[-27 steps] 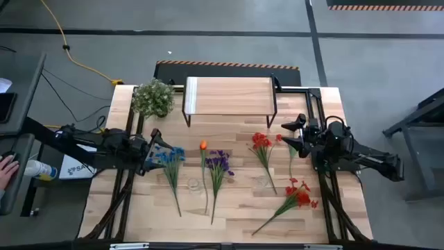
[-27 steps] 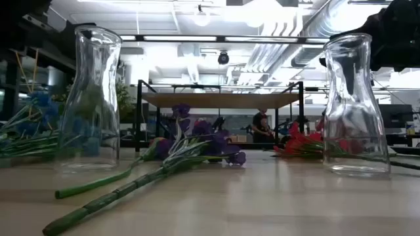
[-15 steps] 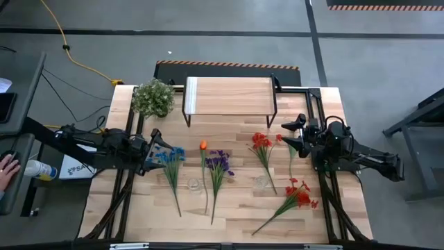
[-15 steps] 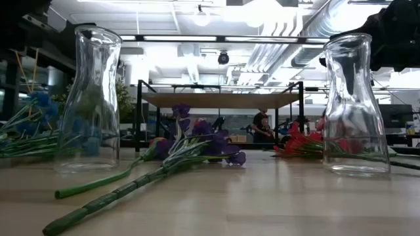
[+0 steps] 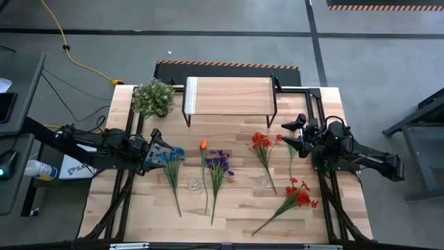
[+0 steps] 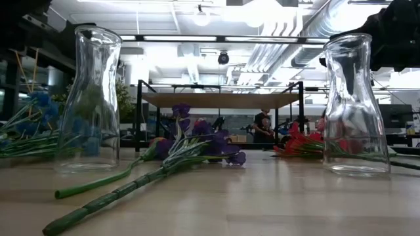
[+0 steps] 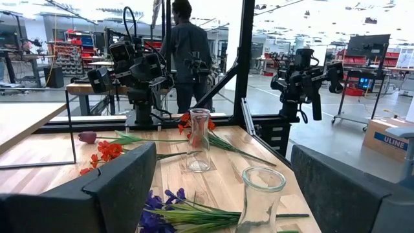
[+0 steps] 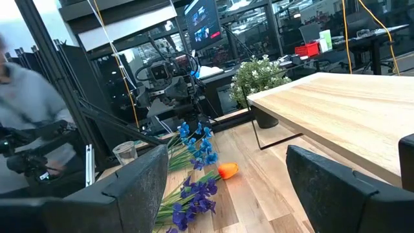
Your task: Pick and place flowers into a vace then onto a shelf
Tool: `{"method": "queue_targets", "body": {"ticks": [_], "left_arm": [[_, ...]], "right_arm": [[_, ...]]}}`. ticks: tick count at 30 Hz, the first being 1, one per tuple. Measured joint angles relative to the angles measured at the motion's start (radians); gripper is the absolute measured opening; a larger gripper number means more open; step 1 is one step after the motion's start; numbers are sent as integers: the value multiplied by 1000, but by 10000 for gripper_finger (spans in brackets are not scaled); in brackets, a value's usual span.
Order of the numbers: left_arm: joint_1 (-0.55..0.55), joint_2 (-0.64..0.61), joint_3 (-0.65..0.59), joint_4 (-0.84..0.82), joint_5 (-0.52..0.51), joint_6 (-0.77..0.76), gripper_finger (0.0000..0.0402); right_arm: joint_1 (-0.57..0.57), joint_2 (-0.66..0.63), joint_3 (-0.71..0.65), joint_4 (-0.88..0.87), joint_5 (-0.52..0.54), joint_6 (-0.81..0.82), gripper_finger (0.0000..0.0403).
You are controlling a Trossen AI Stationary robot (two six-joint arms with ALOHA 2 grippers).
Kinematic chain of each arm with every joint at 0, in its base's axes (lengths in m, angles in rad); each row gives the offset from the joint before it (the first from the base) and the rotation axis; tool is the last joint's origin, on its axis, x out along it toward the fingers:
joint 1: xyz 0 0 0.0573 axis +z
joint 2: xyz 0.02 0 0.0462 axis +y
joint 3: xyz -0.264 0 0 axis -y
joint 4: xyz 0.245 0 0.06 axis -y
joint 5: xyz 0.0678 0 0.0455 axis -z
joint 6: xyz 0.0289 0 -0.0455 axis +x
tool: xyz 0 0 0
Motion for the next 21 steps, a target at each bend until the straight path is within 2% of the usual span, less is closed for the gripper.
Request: {"method": "queue_targets", "body": {"ticks": [21], "left_arm": [[0, 0, 0, 3, -8, -1, 390]], "right_arm": [[0, 0, 0, 0, 0, 1, 303]]}}
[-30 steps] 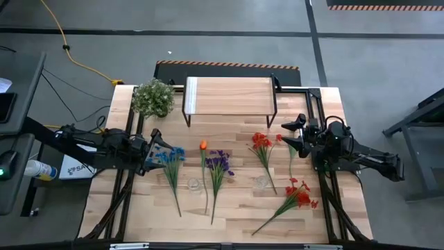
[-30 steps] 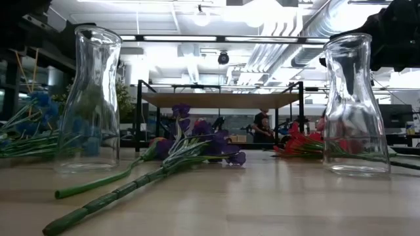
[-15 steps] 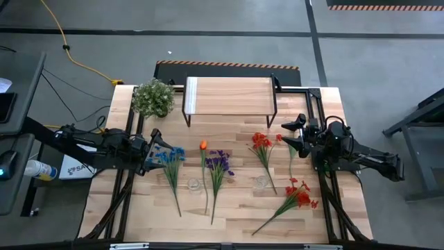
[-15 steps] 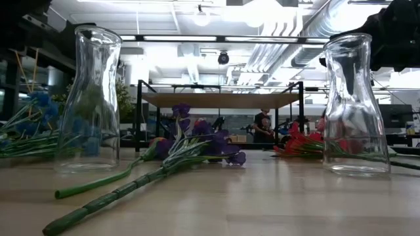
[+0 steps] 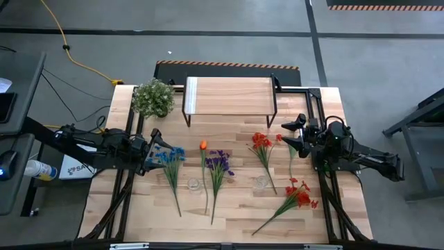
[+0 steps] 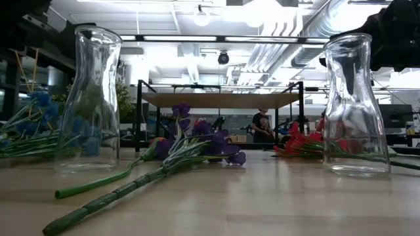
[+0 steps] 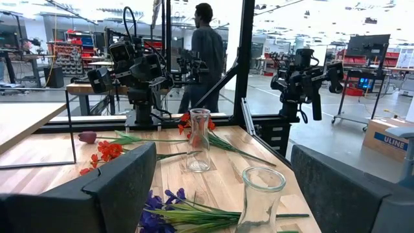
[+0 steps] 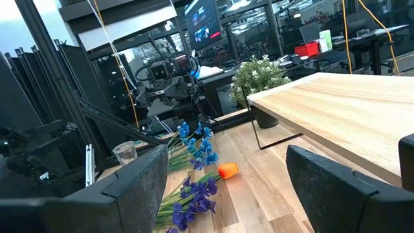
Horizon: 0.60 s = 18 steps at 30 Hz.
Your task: Pick and place flowers into a vace then onto a shelf
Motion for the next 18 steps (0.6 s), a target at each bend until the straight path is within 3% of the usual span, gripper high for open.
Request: {"method": "queue_targets", "body": {"ticks": [7, 18], "left_arm": [[0, 0, 0, 12, -84, -42, 390], [0, 0, 0, 57, -90, -624, 390]], "right_arm": [[0, 0, 0, 0, 0, -1, 303], [0, 0, 0, 0, 0, -1, 303]]}}
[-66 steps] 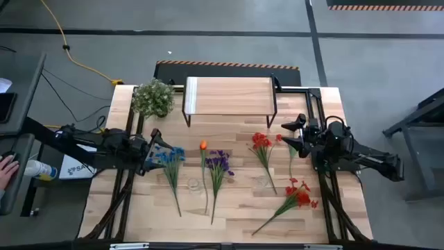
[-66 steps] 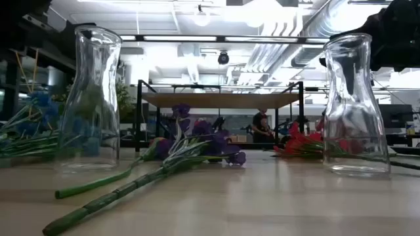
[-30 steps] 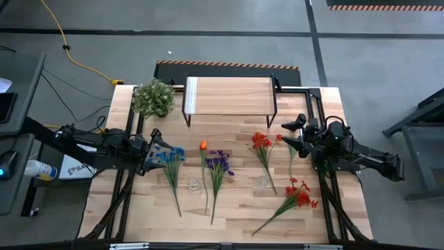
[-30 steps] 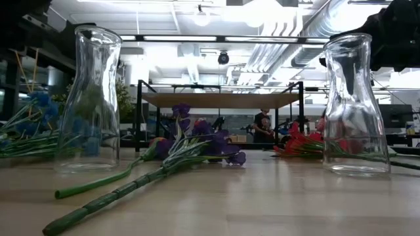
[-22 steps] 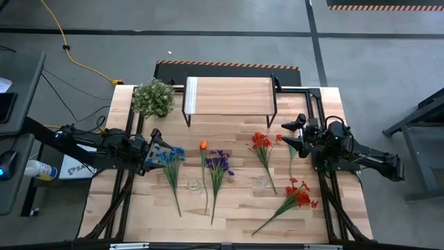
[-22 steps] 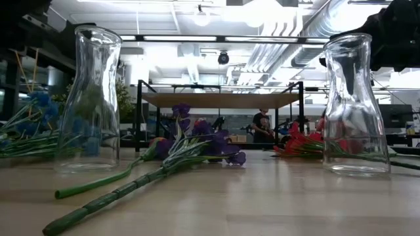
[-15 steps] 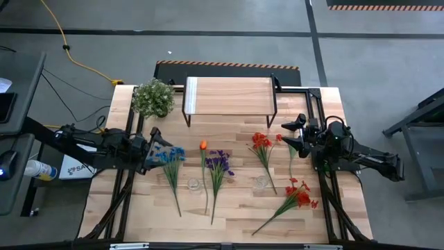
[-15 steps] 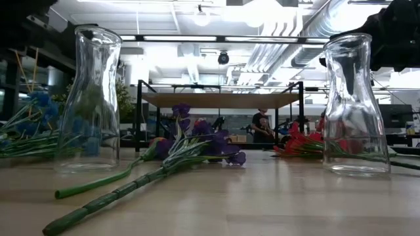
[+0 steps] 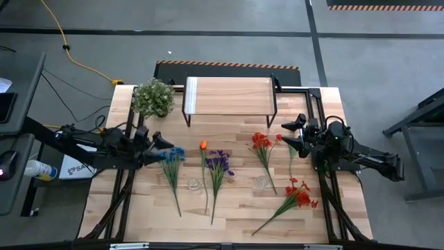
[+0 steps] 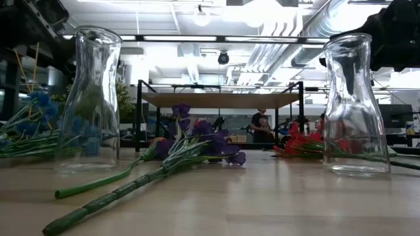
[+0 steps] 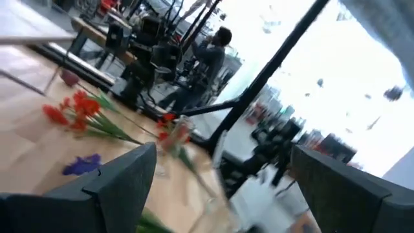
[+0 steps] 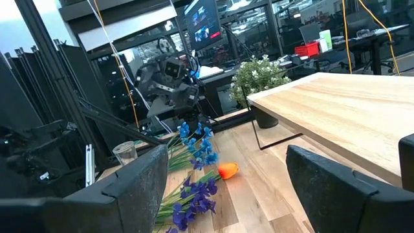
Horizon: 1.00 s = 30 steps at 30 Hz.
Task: Pick and place flowers into a vace then onto a shelf
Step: Put the blue flowers into the right transparent vase
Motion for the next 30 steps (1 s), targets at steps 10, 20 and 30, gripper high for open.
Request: {"method": "queue_targets", "body": {"ticks": [10, 20, 30], "left_arm": [[0, 0, 0, 278, -34, -80, 390], [0, 0, 2, 505, -73, -45, 390], [0, 0, 37, 566, -76, -39, 390]], "right_arm": [[0, 0, 0, 11, 1, 24, 303], [0, 0, 0, 352, 169, 381, 303], [0, 0, 0, 773, 393, 333, 303]]}}
